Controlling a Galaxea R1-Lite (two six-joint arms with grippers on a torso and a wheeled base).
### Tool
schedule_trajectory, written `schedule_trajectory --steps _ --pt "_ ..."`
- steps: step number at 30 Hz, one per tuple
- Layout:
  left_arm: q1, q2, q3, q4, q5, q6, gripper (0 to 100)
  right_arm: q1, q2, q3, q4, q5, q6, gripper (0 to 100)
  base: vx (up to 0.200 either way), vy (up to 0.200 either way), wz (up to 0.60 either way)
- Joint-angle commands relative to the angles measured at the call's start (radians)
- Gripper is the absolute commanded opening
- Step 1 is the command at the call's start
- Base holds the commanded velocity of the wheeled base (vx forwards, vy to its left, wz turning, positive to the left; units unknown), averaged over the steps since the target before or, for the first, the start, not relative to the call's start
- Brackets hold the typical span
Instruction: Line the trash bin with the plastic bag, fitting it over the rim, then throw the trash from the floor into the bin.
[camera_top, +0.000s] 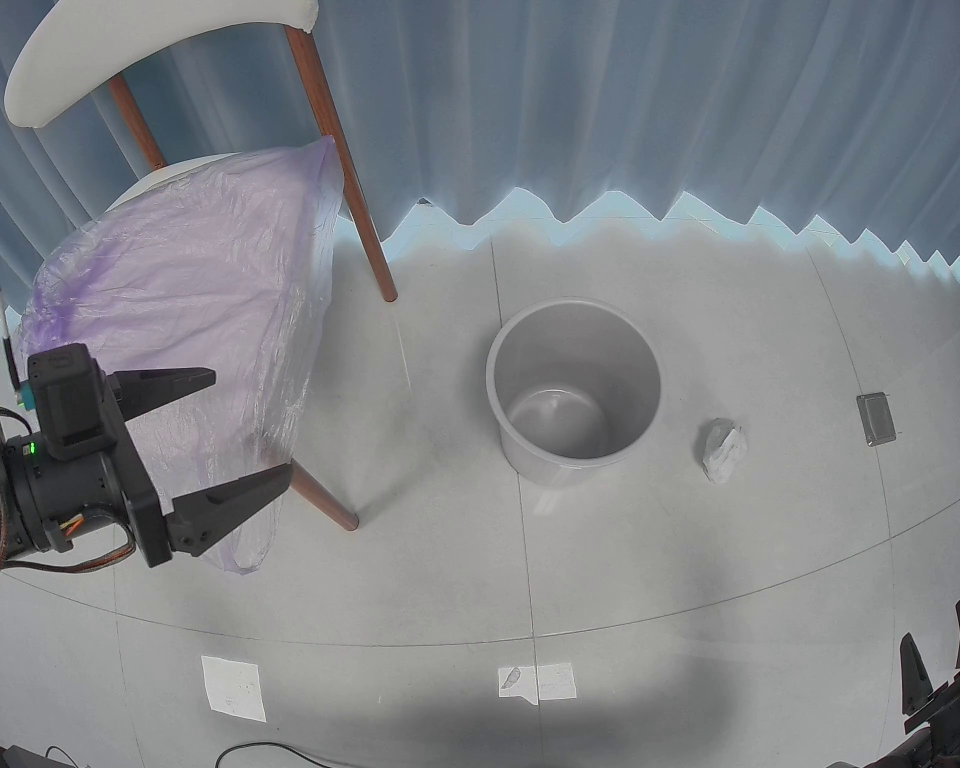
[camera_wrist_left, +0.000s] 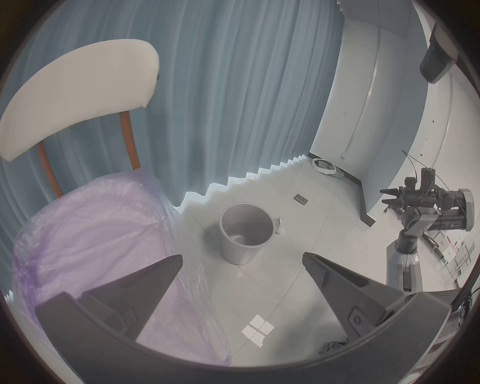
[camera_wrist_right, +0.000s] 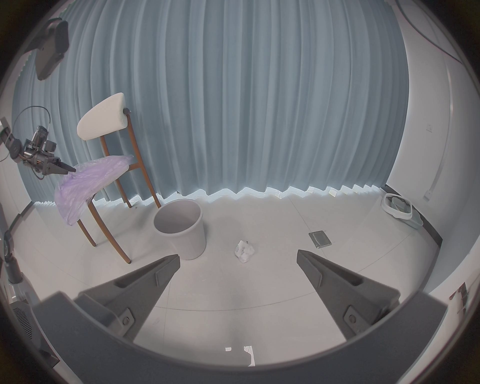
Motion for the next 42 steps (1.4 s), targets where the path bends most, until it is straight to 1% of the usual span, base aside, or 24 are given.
schedule_trajectory --steps 1,8,10,12,13,14,15,16,17,18,21,22,24,25,26,27,29,30,31,34,39,42 --pt "-0.022 0.072 -0.031 -0.003 0.013 0.027 100 0.0 -0.015 0.018 -0.001 0.0 0.0 100 0.0 0.0 0.0" --pt "-0.036 0.134 -0.081 -0.021 0.021 0.073 100 0.0 -0.015 0.018 -0.001 0.0 0.0 100 0.0 0.0 0.0" --pt "-0.059 0.154 -0.101 -0.03 0.052 0.082 100 0.0 -0.015 0.018 -0.001 0.0 0.0 100 0.0 0.0 0.0" --pt "-0.094 0.172 -0.12 -0.043 0.104 0.081 100 0.0 -0.015 0.018 -0.001 0.0 0.0 100 0.0 0.0 0.0" --pt "-0.125 0.184 -0.132 -0.05 0.148 0.076 100 0.0 -0.015 0.018 -0.001 0.0 0.0 100 0.0 0.0 0.0" --pt "-0.131 0.186 -0.134 -0.052 0.156 0.075 100 0.0 -0.015 0.018 -0.001 0.0 0.0 100 0.0 0.0 0.0" --pt "-0.154 0.201 -0.141 -0.061 0.199 0.073 100 0.0 -0.015 0.018 -0.001 0.0 0.0 100 0.0 0.0 0.0" --pt "-0.163 0.209 -0.144 -0.069 0.219 0.075 100 0.0 -0.015 0.018 -0.001 0.0 0.0 100 0.0 0.0 0.0" --pt "-0.163 0.209 -0.144 -0.069 0.219 0.075 100 0.0 -0.015 0.018 -0.001 0.0 0.0 100 0.0 0.0 0.0" --pt "-0.177 0.224 -0.144 -0.09 0.248 0.079 100 0.0 -0.015 0.018 -0.001 0.0 0.0 100 0.0 0.0 0.0" --pt "-0.179 0.25 -0.147 -0.129 0.289 0.082 100 0.0 -0.015 0.018 -0.001 0.0 0.0 100 0.0 0.0 0.0" --pt "-0.179 0.25 -0.147 -0.129 0.289 0.082 100 0.0 -0.015 0.018 -0.001 0.0 0.0 100 0.0 0.0 0.0" --pt "-0.183 0.276 -0.153 -0.175 0.366 0.098 100 0.0 -0.015 0.018 -0.001 0.0 0.0 100 0.0 0.0 0.0" --pt "-0.188 0.295 -0.16 -0.204 0.404 0.122 100 0.0 -0.015 0.018 -0.001 0.0 0.0 100 0.0 0.0 0.0" --pt "-0.188 0.296 -0.161 -0.207 0.408 0.124 100 0.0 -0.015 0.018 -0.001 0.0 0.0 100 0.0 0.0 0.0" --pt "-0.188 0.319 -0.169 -0.25 0.435 0.145 100 0.0 -0.015 0.018 -0.001 0.0 0.0 100 0.0 0.0 0.0" --pt "-0.188 0.345 -0.18 -0.297 0.444 0.165 100 0.0 -0.015 0.018 -0.001 0.0 0.0 100 0.0 0.0 0.0" --pt "-0.188 0.345 -0.18 -0.297 0.444 0.165 100 0.0 -0.015 0.018 -0.001 0.0 0.0 100 0.0 0.0 0.0" --pt "-0.188 0.376 -0.198 -0.345 0.444 0.188 100 0.0 -0.015 0.018 -0.001 0.0 0.0 100 0.0 0.0 0.0" --pt "-0.188 0.411 -0.213 -0.393 0.446 0.219 100 0.0 -0.015 0.018 -0.001 0.002 0.0 100 0.0 0.0 0.0" --pt "-0.188 0.425 -0.226 -0.396 0.449 0.265 100 0.0 -0.015 0.018 -0.001 0.0 0.0 100 0.0 0.0 0.0" --pt "-0.188 0.433 -0.23 -0.403 0.489 0.277 100 0.0 -0.015 0.018 0.001 0.0 0.0 100 0.0 0.0 0.0"
